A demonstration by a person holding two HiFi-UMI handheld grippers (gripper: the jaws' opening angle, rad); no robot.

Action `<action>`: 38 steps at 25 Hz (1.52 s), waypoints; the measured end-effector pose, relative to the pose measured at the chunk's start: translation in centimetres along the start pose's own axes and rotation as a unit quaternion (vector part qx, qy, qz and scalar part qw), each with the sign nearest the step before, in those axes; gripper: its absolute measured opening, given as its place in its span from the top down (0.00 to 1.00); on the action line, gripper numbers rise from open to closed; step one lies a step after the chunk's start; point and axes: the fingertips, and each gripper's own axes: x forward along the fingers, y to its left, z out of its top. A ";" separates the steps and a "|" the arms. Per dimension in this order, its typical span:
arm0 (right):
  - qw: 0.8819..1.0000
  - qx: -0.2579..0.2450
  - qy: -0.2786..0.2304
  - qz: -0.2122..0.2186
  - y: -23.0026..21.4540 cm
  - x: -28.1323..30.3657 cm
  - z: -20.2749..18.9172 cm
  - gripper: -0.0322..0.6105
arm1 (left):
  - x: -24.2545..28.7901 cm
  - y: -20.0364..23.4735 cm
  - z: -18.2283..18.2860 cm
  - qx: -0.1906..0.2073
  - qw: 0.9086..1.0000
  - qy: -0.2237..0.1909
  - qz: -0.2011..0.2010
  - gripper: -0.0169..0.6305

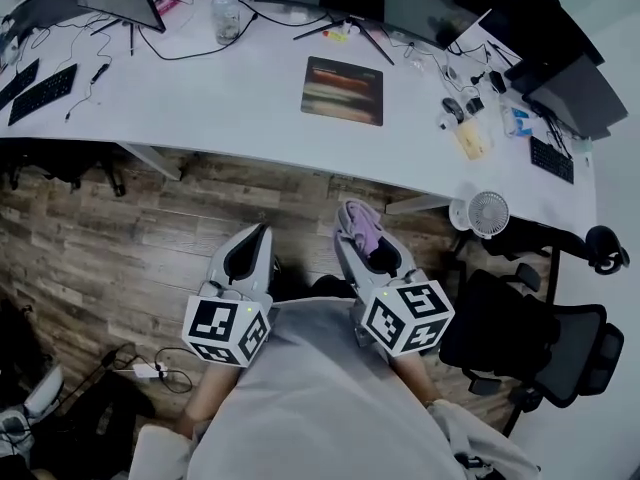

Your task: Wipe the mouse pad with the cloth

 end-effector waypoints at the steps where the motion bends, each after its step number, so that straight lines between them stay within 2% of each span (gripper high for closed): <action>1: 1.000 0.003 0.000 -0.001 0.1 0.3 0.1 0.68 | 0.1 0.2 0.0 -0.001 1.000 0.002 -0.004 0.97; 4: 1.000 0.006 0.004 -0.005 0.1 1.2 0.4 0.68 | 0.8 0.7 0.1 -0.001 1.000 0.007 -0.016 0.97; 9: 1.000 -0.018 0.015 -0.014 0.1 2.6 0.4 0.68 | 2.1 1.3 0.1 0.004 0.999 0.020 -0.027 0.97; 14: 1.000 -0.008 0.013 -0.016 -1.3 4.3 1.4 0.68 | 4.6 1.8 0.7 0.020 0.999 0.032 -0.026 0.97; 27: 1.000 -0.004 0.005 -0.021 -9.8 11.0 8.7 0.68 | 16.7 2.5 5.3 0.055 0.997 0.045 -0.024 0.97; 38: 1.000 0.001 0.012 -0.004 -17.0 16.8 14.3 0.68 | 27.4 2.9 7.8 0.047 0.997 0.062 -0.011 0.97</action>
